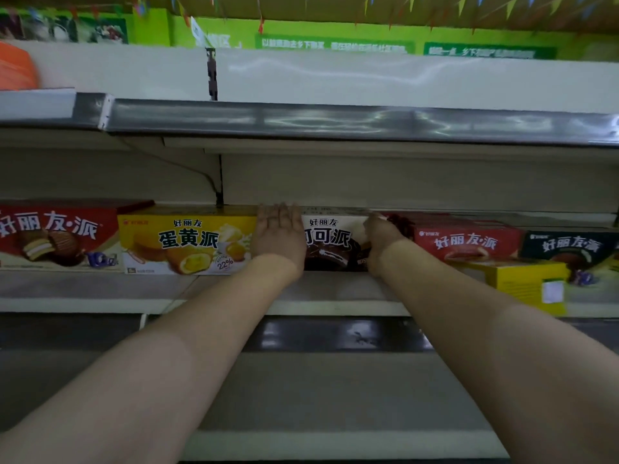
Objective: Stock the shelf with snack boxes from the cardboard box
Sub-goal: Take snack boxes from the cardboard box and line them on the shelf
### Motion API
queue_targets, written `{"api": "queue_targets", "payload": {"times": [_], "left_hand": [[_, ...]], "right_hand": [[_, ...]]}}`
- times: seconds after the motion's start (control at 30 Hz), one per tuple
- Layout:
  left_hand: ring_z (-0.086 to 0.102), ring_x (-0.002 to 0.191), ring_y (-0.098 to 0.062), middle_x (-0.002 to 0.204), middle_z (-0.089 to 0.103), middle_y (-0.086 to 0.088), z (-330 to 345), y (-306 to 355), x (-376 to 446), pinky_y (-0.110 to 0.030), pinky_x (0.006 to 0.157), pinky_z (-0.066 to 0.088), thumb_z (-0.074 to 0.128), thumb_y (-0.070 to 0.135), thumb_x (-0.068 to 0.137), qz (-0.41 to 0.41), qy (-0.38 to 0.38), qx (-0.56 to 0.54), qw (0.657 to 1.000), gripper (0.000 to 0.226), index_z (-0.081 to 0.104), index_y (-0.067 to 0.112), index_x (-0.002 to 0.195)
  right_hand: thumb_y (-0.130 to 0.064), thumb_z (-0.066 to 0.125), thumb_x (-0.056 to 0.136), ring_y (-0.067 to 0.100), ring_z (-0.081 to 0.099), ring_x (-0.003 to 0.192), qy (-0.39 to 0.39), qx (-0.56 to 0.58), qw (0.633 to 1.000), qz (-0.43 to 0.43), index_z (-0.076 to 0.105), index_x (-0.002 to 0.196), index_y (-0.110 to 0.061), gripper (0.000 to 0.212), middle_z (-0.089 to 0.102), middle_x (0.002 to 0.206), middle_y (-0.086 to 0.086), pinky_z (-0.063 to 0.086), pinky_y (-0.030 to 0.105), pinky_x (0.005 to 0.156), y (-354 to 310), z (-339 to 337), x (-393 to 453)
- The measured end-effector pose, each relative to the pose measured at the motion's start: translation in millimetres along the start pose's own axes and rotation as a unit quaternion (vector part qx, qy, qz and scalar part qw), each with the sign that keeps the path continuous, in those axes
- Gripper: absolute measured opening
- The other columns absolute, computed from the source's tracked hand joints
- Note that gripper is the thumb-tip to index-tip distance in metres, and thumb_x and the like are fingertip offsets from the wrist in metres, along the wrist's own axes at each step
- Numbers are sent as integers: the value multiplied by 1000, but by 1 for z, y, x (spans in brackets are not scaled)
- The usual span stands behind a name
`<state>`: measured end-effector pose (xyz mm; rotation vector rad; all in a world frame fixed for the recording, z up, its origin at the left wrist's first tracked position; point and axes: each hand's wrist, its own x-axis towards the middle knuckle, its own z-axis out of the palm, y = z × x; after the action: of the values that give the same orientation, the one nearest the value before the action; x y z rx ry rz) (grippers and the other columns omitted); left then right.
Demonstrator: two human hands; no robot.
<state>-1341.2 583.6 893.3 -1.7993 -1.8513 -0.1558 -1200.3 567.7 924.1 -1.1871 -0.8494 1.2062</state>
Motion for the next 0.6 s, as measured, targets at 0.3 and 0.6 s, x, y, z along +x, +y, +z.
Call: {"api": "queue_targets", "payload": {"times": [0.3,0.6], "left_hand": [[58,108,-32,120,62,-16,-35,41,-39,-32,80,45,45,15,92,55,-46,-461,884,33,56,9,123],[58,108,-19,119,63,4,-53,79,-77,-38,102,45,50,25,75,58,-91,-687,719,46,66,15,117]], "right_hand": [[-10,41,99,18,46,54,-29,-81,996,-2,46,76,-8,23,47,66,6,41,26,47,6,-5,-50],[-13,52,91,20,49,65,110,-385,889,-223,61,75,-11,19,54,67,6,41,26,61,-4,-66,-83]]}}
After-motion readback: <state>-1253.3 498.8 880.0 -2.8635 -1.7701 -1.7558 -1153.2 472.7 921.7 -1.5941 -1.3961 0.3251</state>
